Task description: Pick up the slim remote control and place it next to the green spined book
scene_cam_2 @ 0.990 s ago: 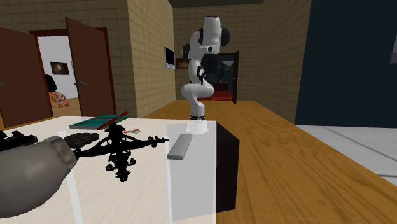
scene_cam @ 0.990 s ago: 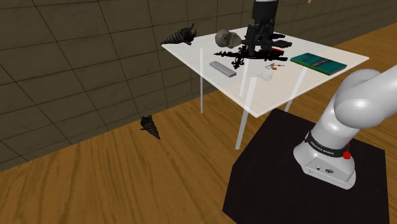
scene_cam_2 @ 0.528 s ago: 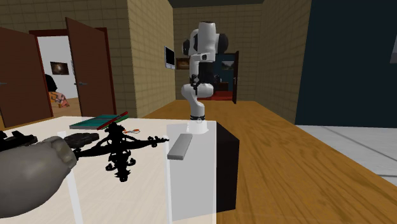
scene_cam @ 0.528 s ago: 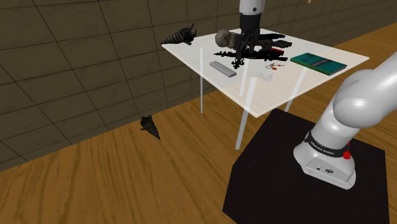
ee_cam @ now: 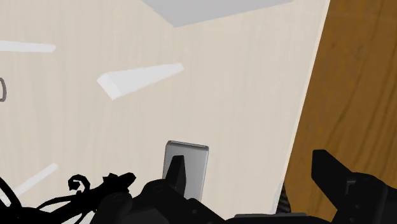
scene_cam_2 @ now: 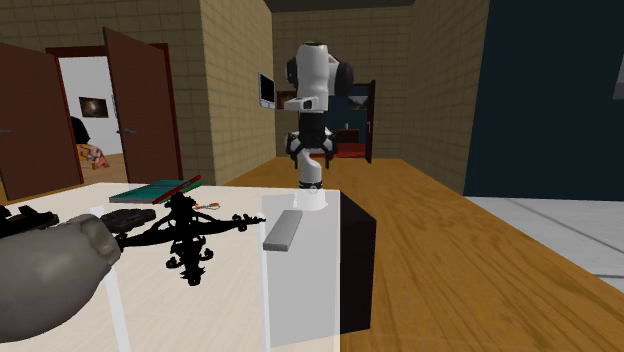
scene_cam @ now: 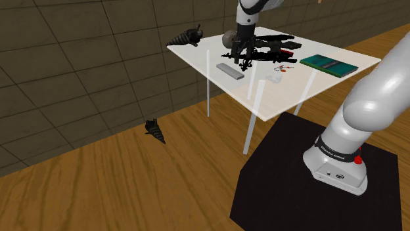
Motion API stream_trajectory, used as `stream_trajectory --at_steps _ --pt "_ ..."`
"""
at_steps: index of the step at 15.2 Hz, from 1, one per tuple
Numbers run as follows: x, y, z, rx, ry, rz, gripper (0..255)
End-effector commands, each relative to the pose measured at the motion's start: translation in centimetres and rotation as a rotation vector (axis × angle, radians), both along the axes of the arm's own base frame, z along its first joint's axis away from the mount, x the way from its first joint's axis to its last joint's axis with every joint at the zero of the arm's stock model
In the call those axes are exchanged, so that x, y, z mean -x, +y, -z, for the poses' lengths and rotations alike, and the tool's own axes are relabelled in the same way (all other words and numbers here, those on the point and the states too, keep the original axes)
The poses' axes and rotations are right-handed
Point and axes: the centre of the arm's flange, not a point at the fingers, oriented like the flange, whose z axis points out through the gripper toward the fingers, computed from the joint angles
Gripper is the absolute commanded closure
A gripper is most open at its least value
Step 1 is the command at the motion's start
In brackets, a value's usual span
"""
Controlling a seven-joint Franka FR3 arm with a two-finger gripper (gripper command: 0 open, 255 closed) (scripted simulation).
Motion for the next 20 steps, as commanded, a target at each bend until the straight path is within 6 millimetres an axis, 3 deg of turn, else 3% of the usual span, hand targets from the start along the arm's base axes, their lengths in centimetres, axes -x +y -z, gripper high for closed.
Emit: stream_trajectory --at_steps 1,13,20 --pt "-1.8 -1.6 1.4 0.002 -0.005 0.003 0" --pt "-12.5 -9.5 8.4 0.009 -0.028 0.018 0" --pt "-12.5 -9.6 12.1 0.009 -0.028 0.018 0"
